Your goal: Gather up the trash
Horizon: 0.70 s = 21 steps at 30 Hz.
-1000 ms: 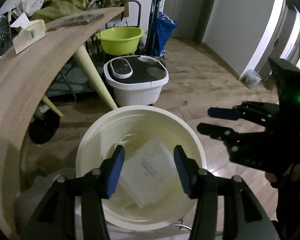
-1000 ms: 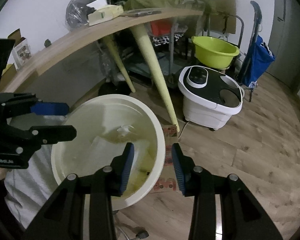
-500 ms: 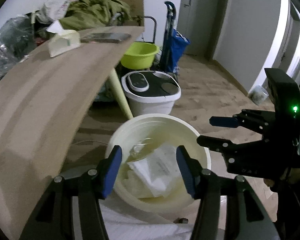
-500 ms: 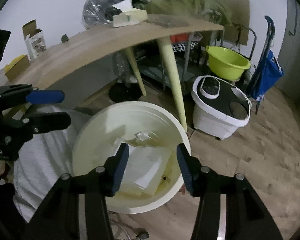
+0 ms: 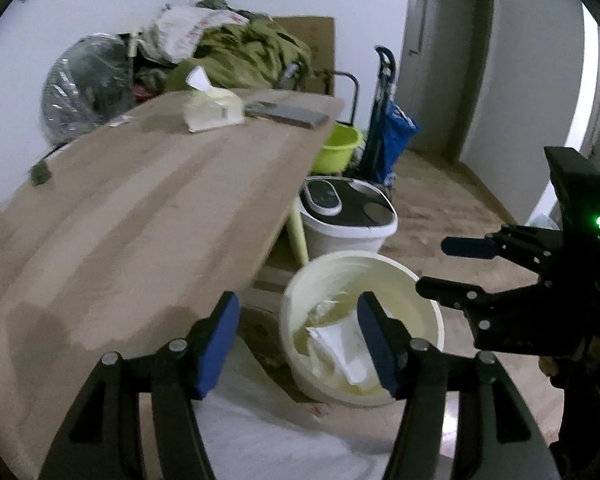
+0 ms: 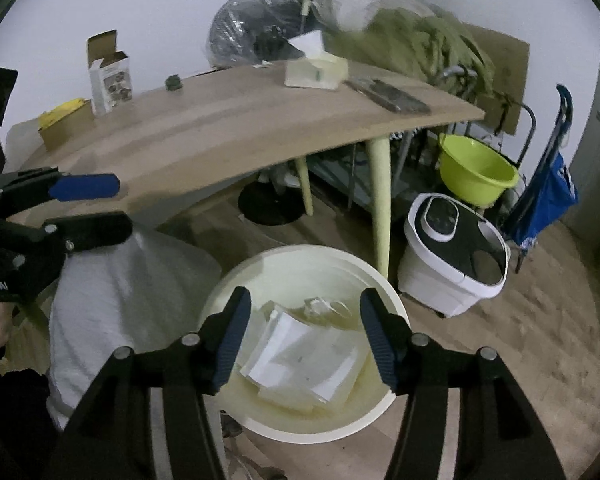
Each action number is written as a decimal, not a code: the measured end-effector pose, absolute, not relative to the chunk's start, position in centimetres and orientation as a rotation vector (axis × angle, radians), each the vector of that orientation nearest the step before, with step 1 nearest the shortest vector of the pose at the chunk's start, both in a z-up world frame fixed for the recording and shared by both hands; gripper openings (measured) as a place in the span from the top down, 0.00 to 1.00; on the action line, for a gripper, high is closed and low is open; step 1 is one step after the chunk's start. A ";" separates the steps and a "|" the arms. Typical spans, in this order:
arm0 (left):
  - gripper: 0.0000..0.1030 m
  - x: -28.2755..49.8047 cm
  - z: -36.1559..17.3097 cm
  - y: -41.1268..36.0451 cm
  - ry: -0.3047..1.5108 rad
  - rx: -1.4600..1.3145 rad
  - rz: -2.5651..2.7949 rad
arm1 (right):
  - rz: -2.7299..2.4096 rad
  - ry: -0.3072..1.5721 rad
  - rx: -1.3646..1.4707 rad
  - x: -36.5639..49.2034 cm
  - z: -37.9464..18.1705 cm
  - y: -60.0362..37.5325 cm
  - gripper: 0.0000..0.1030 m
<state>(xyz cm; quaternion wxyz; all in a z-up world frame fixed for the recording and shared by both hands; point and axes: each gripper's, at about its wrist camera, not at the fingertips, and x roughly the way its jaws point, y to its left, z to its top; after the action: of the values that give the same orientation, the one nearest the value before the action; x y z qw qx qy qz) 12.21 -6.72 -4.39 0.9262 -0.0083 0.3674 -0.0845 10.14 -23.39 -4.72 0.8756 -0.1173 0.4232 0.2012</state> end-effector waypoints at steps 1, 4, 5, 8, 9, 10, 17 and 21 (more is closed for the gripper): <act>0.39 11.9 -4.2 -6.4 0.746 -0.021 -0.164 | 0.424 0.875 -0.257 10.1 -4.4 -23.0 0.42; 0.39 11.0 -3.3 -5.0 0.713 -0.039 -0.122 | 0.459 0.845 -0.283 9.6 -3.1 -21.6 0.34; 0.39 10.7 -3.1 -4.5 0.703 -0.046 -0.109 | 0.470 0.836 -0.291 9.5 -2.8 -21.3 0.34; 0.38 9.4 -2.1 -3.0 0.659 -0.076 -0.061 | 0.502 0.805 -0.313 9.2 -1.7 -20.0 0.34; 0.38 9.1 -1.7 -2.6 0.645 -0.083 -0.045 | 0.511 0.797 -0.316 9.2 -1.4 -19.7 0.34; 0.38 8.8 -1.5 -2.4 0.634 -0.086 -0.030 | 0.523 0.784 -0.318 9.1 -1.1 -19.3 0.34; 0.24 5.9 1.2 -0.6 0.525 -0.086 0.095 | 0.588 0.709 -0.331 8.7 0.9 -17.2 0.34; 0.22 4.1 2.7 0.0 0.455 -0.102 0.139 | 0.613 0.656 -0.318 8.3 2.4 -16.8 0.20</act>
<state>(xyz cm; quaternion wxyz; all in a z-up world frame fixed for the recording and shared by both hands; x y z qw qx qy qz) 4.08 -0.01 2.67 0.9706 -0.0505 0.2252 0.0689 8.31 -16.80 2.40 0.8888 -0.1530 0.3156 0.2951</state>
